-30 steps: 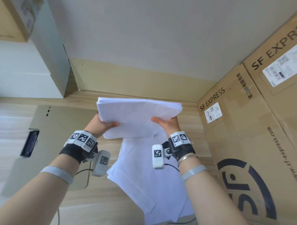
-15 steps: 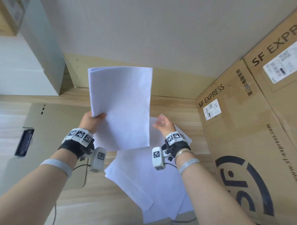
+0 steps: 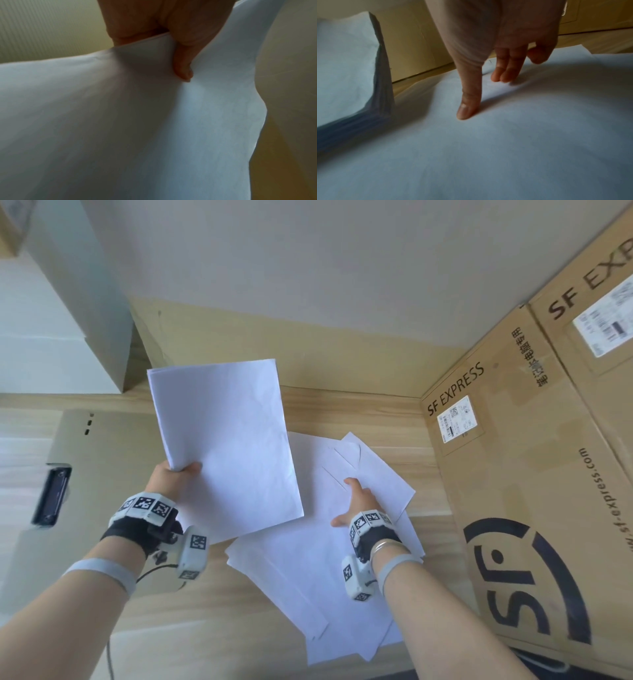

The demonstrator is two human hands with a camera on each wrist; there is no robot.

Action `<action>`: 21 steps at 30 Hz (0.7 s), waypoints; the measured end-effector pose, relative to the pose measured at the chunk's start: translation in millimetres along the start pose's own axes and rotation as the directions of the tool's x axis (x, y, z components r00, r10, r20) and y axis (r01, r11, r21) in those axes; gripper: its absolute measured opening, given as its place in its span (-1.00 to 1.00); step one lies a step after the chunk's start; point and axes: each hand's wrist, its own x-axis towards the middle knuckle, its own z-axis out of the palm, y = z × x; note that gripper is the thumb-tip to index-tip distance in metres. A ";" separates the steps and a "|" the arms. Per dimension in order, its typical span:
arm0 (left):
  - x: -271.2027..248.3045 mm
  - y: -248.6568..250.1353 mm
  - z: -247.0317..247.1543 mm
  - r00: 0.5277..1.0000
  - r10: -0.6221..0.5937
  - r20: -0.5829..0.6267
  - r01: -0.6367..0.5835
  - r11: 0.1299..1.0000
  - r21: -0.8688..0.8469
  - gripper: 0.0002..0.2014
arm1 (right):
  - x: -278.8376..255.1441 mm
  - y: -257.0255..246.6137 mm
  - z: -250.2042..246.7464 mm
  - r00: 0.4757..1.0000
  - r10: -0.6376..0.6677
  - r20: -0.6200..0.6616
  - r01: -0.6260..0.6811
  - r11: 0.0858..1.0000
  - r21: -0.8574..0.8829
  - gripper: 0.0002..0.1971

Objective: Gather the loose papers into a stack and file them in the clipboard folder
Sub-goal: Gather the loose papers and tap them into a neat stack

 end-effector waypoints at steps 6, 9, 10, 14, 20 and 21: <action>1.3 -5.2 1.7 0.998 -0.051 0.029 0.051 0.999 -0.009 -0.60 | -7.1 6.3 2.9 0.989 0.098 -0.115 -0.099 0.995 0.000 -0.15; 0.8 -6.6 1.9 0.997 -0.069 0.039 0.069 0.998 0.003 -0.58 | -8.3 11.4 4.6 0.992 0.060 -0.112 -0.054 0.997 0.051 -0.13; 0.7 -7.5 2.0 0.996 -0.074 0.040 0.074 0.997 0.008 -0.57 | -8.8 12.0 4.5 0.994 0.047 -0.103 -0.040 0.997 0.071 -0.12; 0.6 -9.5 0.3 0.996 -0.075 0.050 0.074 0.997 0.013 -0.58 | -9.9 8.4 -1.2 0.999 0.036 -0.038 -0.032 0.994 0.101 -0.20; 4.3 -12.9 -8.9 0.994 -0.103 0.044 0.104 0.995 -0.009 -0.56 | -3.7 18.7 -24.8 0.977 0.211 0.012 -0.206 0.937 0.283 -0.29; 5.1 -13.7 -9.9 0.993 -0.111 0.045 0.112 0.994 -0.014 -0.56 | -3.8 23.3 -26.3 0.964 0.266 0.017 -0.254 0.899 0.356 -0.32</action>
